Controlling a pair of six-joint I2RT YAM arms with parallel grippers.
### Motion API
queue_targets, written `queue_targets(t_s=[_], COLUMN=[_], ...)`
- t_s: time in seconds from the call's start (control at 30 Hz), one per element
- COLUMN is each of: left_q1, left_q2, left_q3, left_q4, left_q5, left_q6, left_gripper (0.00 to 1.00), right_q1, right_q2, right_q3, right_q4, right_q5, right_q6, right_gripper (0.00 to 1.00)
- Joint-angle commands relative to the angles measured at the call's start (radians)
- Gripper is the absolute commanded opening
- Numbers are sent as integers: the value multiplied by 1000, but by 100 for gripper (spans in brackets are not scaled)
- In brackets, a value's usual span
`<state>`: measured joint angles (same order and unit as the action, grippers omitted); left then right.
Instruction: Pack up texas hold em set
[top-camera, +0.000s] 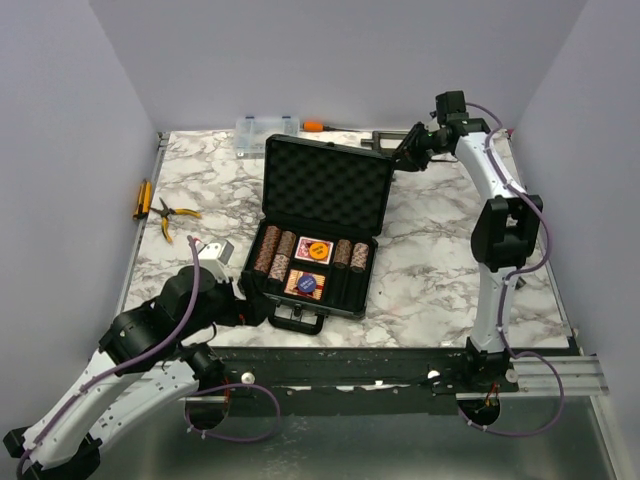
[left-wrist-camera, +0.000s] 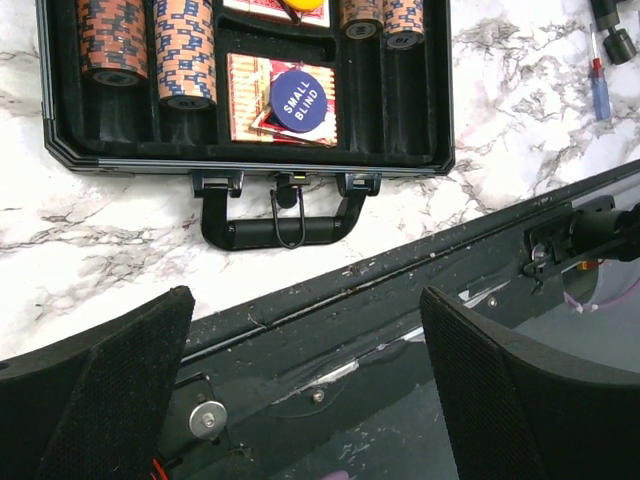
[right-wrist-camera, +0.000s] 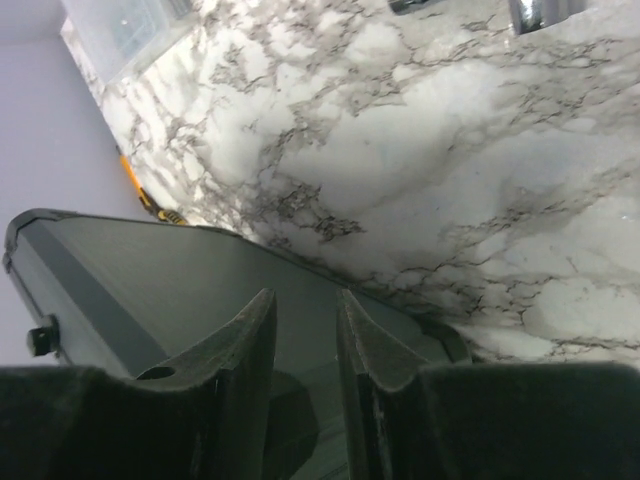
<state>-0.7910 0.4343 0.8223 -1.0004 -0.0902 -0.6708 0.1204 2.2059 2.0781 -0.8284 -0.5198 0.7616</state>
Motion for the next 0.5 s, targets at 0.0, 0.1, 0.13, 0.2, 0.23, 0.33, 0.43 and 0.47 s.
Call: queue_targets(t_s=[0.0,0.1,0.13,0.2,0.23,0.33,0.43,0.47], left_q1=[4,4,4,5,5,5,5,5], left_q2=[26,35,38,40,39,31,16,11], left_q3=[-10,-11,-10,-13,-14,-15,-18,-19], left_q4=[-14,-8,-5,1,3,8,11,12], left_q5=[-10,-1,3,13,16,20,24,24], left_q6=[-8,-3,0,5,7,9,11,11], left_gripper=[95,95,96,98,98,99,99,98], right_q1=[24,34,39,47,51,62,68,69], right_q2=[-111,-150,-166,-197,-211,-253,-300,-315], right_q3=[-26,-71,-90,-134,-154,-197,-261,-289], right_q4=[-20,-10,-2,14,21,28,46,55], right_q5=[-91,-92,-91,-90,-89,-84,-78,-77], right_q6=[-23,-18,-15,-7,-5,-1,2,5], right_gripper=[32,33,33,33,33,33,34,34])
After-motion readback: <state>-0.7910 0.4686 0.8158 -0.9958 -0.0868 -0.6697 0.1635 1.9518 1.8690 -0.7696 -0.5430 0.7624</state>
